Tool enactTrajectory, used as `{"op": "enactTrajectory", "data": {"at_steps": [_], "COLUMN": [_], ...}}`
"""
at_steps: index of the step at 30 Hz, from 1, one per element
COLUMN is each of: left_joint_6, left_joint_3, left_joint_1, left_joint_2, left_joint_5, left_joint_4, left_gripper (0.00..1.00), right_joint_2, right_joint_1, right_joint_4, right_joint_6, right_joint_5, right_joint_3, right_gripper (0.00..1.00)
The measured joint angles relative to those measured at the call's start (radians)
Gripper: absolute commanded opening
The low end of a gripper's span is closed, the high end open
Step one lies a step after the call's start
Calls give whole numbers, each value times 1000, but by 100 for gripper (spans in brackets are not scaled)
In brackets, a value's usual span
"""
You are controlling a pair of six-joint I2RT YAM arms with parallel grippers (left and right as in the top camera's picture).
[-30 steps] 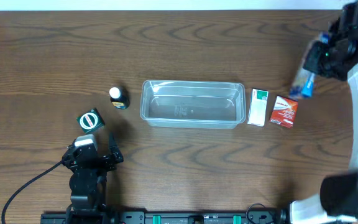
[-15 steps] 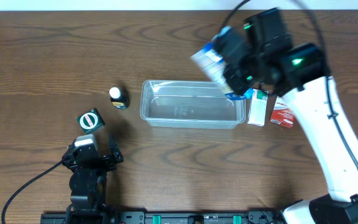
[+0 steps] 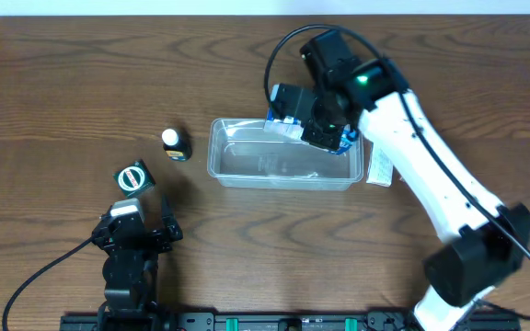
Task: Pack container
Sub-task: 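Carry the blue box over the container and lower it inside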
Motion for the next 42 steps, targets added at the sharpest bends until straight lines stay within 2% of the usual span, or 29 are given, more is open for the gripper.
{"op": "enactTrajectory", "data": {"at_steps": [15, 16, 18, 24, 30, 36, 39, 42], "left_joint_6": [0, 0, 0, 0, 0, 0, 0, 0], "left_joint_3": [0, 0, 0, 0, 0, 0, 0, 0], "left_joint_1": [0, 0, 0, 0, 0, 0, 0, 0], "left_joint_2": [0, 0, 0, 0, 0, 0, 0, 0], "left_joint_5": [0, 0, 0, 0, 0, 0, 0, 0], "left_joint_4": [0, 0, 0, 0, 0, 0, 0, 0], "left_gripper": [98, 98, 98, 98, 98, 98, 98, 98], "right_joint_2": [193, 198, 201, 201, 198, 159, 113, 75], "right_joint_1": [0, 0, 0, 2, 42, 122, 143, 139], "right_joint_4": [43, 44, 46, 52, 32, 28, 24, 22], "right_joint_6": [-34, -35, -33, -40, -32, 9, 15, 25], "right_joint_5": [134, 139, 148, 167, 179, 177, 175, 175], "right_joint_3": [0, 0, 0, 0, 0, 0, 0, 0], "right_gripper": [2, 5, 21, 25, 17, 24, 16, 14]}}
